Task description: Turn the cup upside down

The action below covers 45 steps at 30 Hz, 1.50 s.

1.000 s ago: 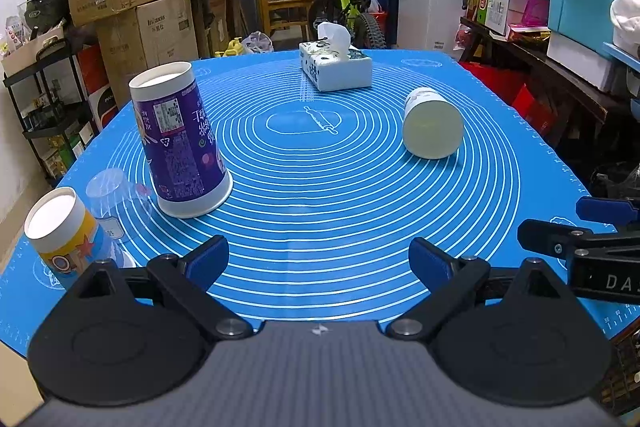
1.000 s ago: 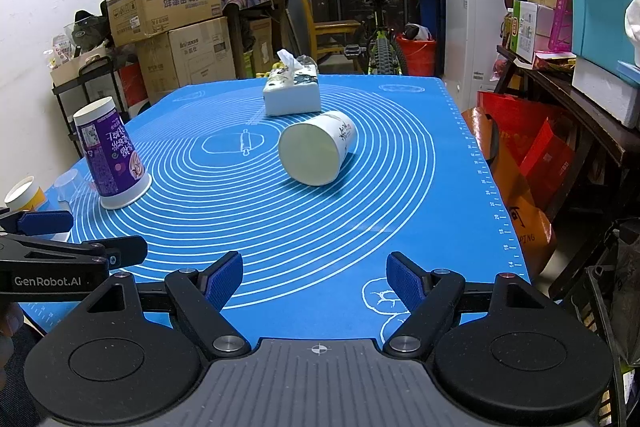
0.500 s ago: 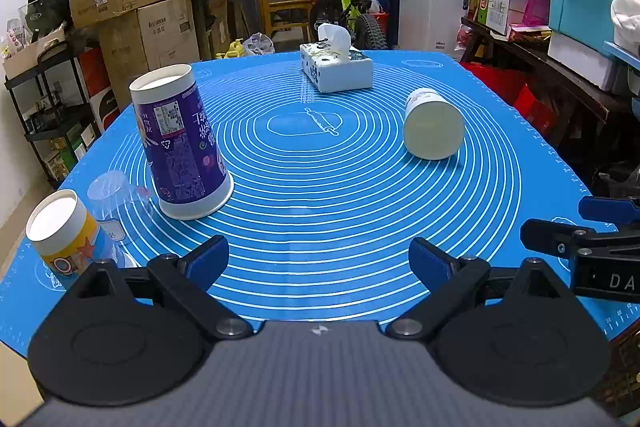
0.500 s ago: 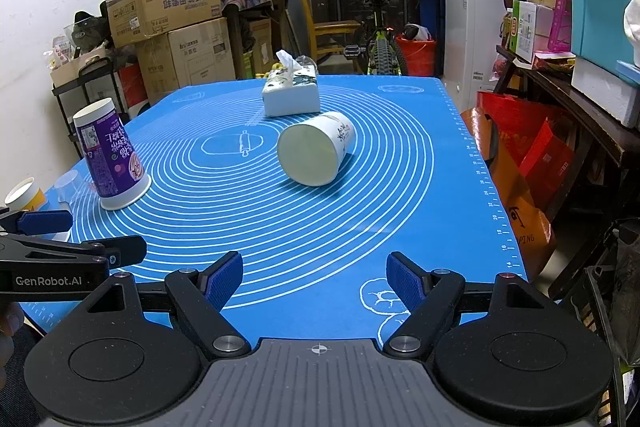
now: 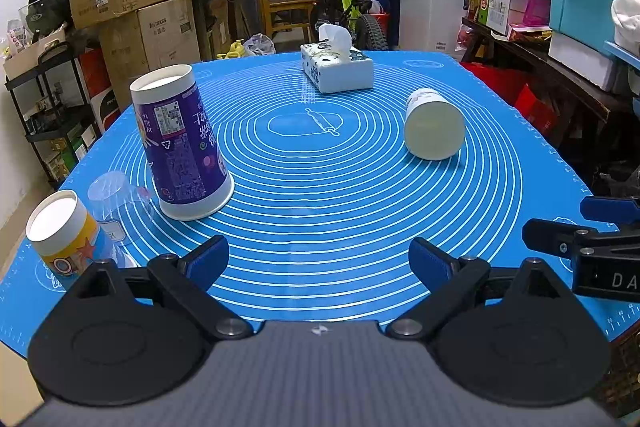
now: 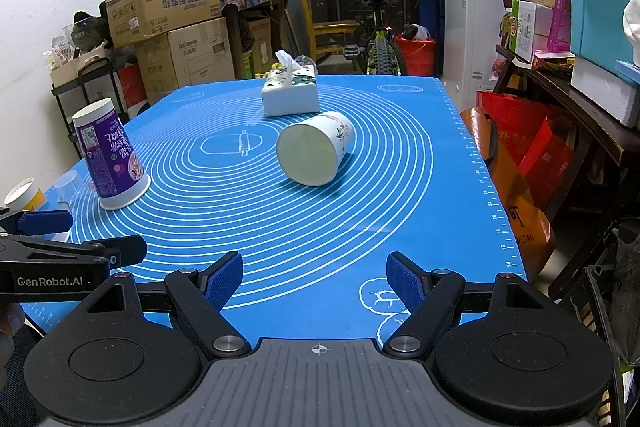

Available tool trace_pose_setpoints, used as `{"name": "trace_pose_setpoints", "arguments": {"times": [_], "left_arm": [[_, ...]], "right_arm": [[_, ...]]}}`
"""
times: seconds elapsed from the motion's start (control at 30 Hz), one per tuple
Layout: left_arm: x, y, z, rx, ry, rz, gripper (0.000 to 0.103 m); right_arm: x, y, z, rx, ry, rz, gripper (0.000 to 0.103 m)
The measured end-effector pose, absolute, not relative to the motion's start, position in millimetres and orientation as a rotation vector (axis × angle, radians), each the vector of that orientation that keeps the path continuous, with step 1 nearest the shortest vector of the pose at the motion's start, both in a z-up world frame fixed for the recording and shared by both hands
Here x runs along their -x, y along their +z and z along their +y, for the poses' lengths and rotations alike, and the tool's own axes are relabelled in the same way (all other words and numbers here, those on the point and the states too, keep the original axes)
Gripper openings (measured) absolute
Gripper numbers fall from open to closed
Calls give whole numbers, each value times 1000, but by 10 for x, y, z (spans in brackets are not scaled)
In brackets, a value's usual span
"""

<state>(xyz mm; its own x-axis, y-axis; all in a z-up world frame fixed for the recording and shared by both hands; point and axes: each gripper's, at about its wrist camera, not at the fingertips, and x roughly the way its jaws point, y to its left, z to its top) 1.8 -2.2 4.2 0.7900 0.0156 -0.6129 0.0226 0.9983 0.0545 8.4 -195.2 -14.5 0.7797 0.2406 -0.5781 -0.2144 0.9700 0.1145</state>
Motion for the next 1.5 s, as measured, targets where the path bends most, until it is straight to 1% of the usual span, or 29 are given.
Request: {"name": "trace_pose_setpoints", "arguments": {"times": [1.03, 1.3, 1.5], "left_arm": [[-42, 29, -28, -60, 0, 657, 96], [-277, 116, -171, -70, -22, 624, 96], [-602, 182, -373, -90, -54, 578, 96]], "right_arm": [[-112, -134, -1988, -46, 246, 628, 82], [-302, -127, -2174, -57, 221, 609, 82], [-536, -102, -2292, -57, 188, 588, 82]]}}
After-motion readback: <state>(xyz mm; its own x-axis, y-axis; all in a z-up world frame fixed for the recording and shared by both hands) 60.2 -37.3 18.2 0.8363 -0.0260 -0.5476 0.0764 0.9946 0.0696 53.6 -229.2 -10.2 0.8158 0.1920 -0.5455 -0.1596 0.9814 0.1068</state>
